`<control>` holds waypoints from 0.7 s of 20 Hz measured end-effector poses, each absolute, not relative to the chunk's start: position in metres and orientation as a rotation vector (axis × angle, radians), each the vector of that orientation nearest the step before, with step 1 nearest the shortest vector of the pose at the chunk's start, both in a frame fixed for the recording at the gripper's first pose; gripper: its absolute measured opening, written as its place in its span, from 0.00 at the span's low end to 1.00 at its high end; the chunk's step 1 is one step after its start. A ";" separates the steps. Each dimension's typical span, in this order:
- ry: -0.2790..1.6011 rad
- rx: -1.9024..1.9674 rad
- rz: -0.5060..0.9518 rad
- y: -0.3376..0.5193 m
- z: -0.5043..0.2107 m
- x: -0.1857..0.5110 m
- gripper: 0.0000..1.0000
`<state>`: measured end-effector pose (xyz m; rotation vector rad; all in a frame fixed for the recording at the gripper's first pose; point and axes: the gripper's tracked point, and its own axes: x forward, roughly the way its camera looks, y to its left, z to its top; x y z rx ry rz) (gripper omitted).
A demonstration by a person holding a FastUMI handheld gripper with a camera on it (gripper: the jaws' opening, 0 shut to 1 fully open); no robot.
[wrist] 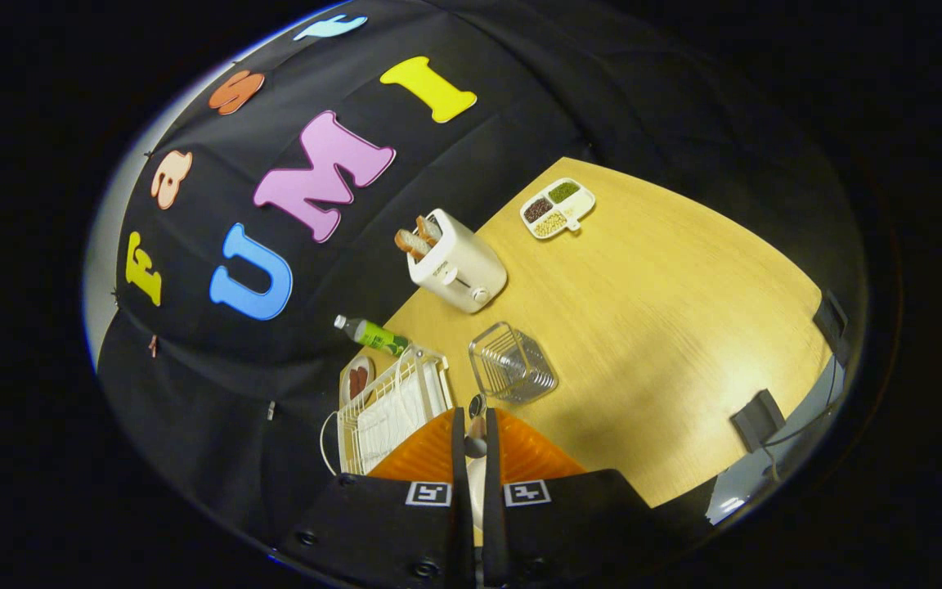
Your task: Take the plate from the dish rack, then take the spoon from the basket and place it into the plate.
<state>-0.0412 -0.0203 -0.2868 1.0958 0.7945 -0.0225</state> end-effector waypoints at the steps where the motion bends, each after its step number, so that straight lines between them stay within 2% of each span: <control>1: 0.824 1.090 0.002 -0.006 -0.291 -0.053 0.09; 8: 0.974 1.105 0.069 0.067 -0.329 -0.087 0.09; 14: 1.021 1.065 0.066 0.086 -0.343 -0.090 0.09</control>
